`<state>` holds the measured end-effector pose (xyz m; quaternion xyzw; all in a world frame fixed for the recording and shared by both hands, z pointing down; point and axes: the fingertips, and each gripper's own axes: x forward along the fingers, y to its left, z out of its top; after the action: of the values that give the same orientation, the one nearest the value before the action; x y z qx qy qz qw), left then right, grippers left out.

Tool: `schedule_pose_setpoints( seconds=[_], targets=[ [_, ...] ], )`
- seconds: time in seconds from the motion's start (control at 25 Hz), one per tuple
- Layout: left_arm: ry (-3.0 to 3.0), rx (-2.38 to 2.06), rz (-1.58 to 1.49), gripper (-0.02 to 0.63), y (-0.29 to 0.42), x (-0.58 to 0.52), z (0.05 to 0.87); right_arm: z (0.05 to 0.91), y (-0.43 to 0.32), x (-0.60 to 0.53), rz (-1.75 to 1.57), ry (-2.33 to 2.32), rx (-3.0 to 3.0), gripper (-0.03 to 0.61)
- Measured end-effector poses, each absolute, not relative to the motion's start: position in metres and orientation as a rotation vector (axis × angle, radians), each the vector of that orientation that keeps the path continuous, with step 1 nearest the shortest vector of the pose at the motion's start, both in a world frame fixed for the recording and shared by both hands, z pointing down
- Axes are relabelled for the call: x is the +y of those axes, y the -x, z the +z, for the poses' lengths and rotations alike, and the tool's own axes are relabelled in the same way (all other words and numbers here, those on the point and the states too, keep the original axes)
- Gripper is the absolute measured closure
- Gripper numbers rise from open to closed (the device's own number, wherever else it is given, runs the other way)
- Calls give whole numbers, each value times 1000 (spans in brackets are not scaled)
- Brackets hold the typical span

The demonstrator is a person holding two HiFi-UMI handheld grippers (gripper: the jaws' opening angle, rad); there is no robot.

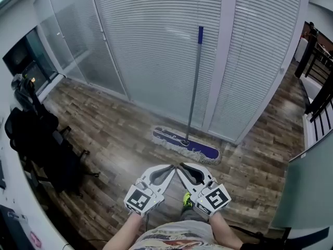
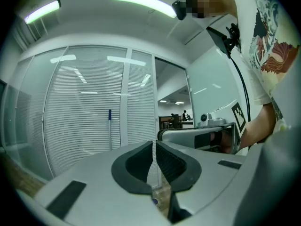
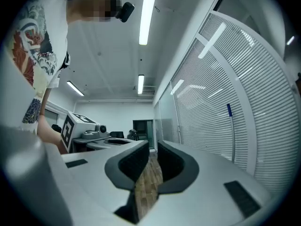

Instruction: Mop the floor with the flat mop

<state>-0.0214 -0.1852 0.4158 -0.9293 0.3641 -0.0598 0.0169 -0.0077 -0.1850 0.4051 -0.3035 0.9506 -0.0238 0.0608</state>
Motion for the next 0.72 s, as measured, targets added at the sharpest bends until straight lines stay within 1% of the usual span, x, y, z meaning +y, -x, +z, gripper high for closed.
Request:
schedule_pose_setpoints(
  seconds=[0.16, 0.44, 0.72],
  targets=[
    [2858, 1173, -179, 598, -2, -249, 406, 401, -15, -249, -59, 886, 2894, 526],
    [2844, 1147, -169, 597, -42, -328, 415, 400, -52, -336, -43, 875, 2895, 526],
    [2834, 1121, -207, 595, -55, -383, 419, 402, -63, -395, -60, 935, 2894, 526]
  ],
)
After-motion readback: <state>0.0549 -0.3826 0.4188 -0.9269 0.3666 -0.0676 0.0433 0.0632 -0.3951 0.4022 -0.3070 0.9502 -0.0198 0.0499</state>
